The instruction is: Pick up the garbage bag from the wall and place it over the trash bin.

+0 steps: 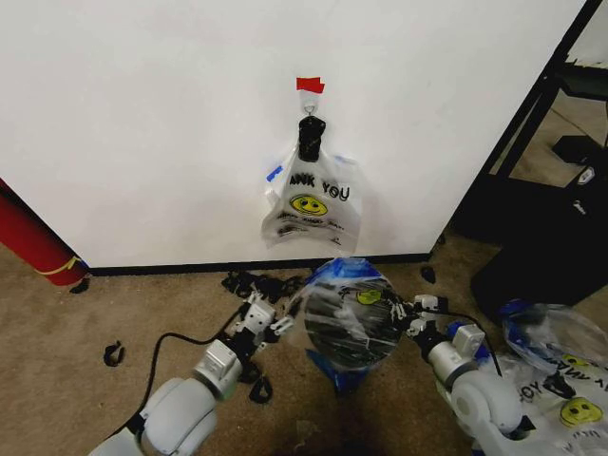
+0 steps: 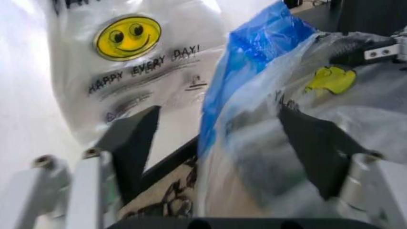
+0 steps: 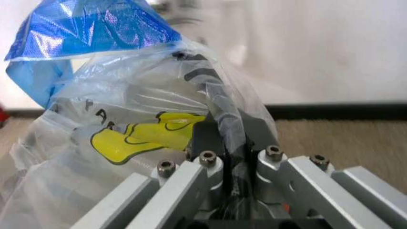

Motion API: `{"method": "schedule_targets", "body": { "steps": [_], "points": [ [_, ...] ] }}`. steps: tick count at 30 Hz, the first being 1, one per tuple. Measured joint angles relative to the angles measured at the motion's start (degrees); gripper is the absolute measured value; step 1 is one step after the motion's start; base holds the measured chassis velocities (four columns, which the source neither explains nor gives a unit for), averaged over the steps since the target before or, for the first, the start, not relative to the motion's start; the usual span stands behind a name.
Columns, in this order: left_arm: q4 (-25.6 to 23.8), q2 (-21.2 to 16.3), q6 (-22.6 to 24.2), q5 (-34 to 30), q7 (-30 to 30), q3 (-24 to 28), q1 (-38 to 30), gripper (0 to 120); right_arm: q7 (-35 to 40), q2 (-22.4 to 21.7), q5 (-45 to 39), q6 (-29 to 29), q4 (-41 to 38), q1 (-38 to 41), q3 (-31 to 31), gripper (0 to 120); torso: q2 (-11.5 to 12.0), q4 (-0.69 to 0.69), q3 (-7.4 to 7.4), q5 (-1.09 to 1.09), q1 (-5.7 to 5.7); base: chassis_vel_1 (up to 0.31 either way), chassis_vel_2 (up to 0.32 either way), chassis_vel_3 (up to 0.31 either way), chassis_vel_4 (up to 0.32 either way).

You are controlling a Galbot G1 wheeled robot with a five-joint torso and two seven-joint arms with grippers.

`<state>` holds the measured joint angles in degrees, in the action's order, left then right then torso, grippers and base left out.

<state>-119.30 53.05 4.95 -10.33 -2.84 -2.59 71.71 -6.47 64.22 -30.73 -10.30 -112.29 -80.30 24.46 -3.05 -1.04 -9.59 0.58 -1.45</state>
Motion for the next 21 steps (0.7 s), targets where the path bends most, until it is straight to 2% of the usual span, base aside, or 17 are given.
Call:
{"method": "schedule_targets", "body": {
  "steps": [1,6,10,16,21],
  "points": [
    [0.0,0.0,0.0,0.0,0.0,0.0,0.0,80,0.0,0.0,0.0,0.0,0.0,0.0,0.0,1,0.0,0.0,0.0,0.0,0.0,0.0,0.0,0.0,0.0],
    [2.1,4.0,-0.3,-1.3,-0.3,0.8,-3.4,99,-4.1,-0.4,6.5,2.7,-1.6,-1.4,-0.3,1,0.0,0.0,0.0,0.0,0.0,0.0,0.0,0.0,0.0],
    [2.5,5.2,0.3,-3.0,-1.3,1.1,-5.7,100,-5.2,-0.5,7.7,3.0,-2.0,-1.8,-0.2,1,0.0,0.0,0.0,0.0,0.0,0.0,0.0,0.0,0.0],
    [3.3,5.2,1.9,-6.5,-2.3,1.3,-9.8,100,-7.4,-0.9,8.6,4.2,-1.8,-1.9,0.2,1,0.0,-0.01,0.0,0.0,0.0,0.0,0.0,0.0,0.0],
    [5.0,3.2,4.3,-10.2,-2.7,2.3,-13.4,100,-12.9,-1.4,11.2,9.5,0.1,-1.1,1.9,1,0.0,0.0,0.0,0.0,0.0,0.0,0.0,0.0,0.0]
  ]
}}
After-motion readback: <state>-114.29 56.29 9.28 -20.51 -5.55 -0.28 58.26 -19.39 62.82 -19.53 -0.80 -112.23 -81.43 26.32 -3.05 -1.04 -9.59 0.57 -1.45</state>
